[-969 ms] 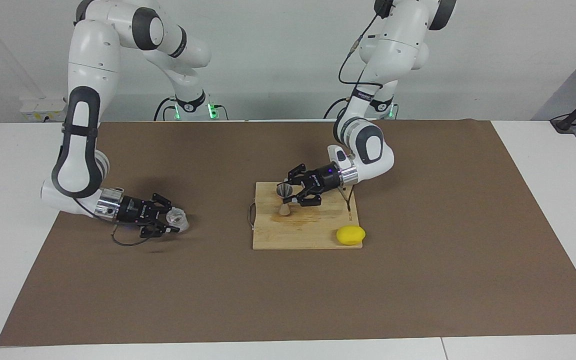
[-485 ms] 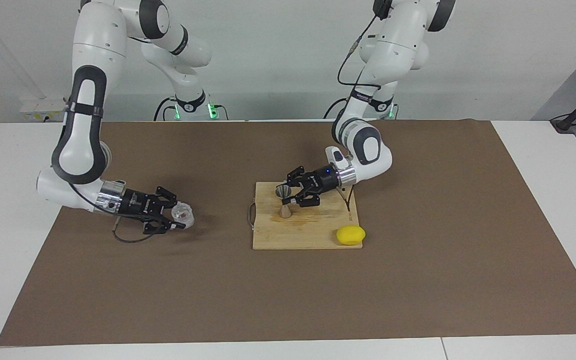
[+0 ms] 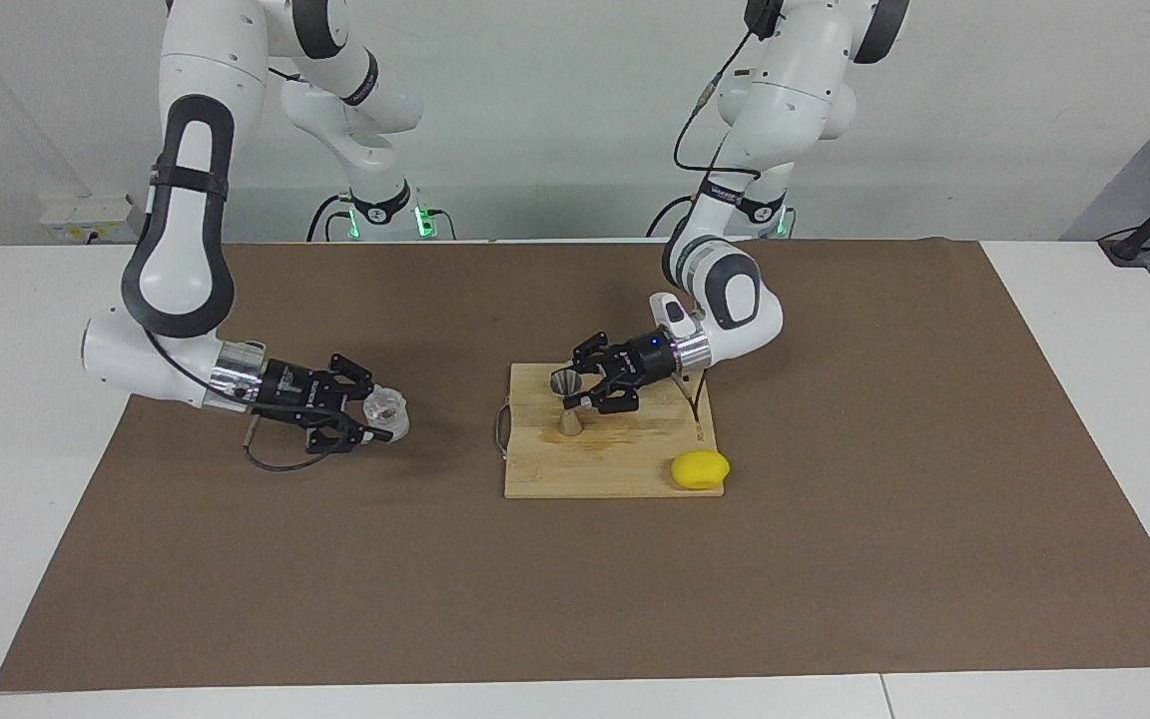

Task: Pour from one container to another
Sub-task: 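Carry the metal cup onto the middle of the cutting board with the left gripper, then open the left gripper and withdraw it while the right gripper lifts the glass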

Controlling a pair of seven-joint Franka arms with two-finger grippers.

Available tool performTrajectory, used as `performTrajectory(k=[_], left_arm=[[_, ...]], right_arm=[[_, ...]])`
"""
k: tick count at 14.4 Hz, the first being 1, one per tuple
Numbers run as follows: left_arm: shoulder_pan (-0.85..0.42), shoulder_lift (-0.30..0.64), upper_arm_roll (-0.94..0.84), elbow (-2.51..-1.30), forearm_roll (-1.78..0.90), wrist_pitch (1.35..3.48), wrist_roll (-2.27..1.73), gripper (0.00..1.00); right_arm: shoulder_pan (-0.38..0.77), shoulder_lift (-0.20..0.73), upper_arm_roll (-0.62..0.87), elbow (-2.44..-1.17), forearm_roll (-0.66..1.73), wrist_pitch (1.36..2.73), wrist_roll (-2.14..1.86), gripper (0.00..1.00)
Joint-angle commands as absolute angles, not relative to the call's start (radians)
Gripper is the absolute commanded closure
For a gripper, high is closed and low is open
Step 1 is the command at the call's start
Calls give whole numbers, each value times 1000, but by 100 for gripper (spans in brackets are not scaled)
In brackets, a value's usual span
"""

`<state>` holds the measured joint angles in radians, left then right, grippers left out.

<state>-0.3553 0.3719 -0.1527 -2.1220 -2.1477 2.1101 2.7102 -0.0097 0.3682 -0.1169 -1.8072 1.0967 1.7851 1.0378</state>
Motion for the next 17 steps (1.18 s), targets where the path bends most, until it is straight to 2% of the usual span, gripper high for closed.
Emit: performTrajectory(k=[1, 2, 10, 17], left_arm=[[-373, 367, -137, -2135, -2177, 2125, 2758, 32], [-371, 368, -137, -2135, -2175, 2125, 2758, 0], [-339, 357, -135, -2172, -2161, 2082, 2755, 0], [-218, 321, -135, -2261, -2033, 1984, 2754, 0]], right_arm=[[34, 330, -121, -1812, 1074, 1816, 1095, 100], [47, 328, -123, -1803, 1071, 1818, 1098, 100], [176, 314, -112, -1761, 1046, 1874, 1173, 100], [273, 301, -112, -1801, 1046, 1996, 1199, 100]])
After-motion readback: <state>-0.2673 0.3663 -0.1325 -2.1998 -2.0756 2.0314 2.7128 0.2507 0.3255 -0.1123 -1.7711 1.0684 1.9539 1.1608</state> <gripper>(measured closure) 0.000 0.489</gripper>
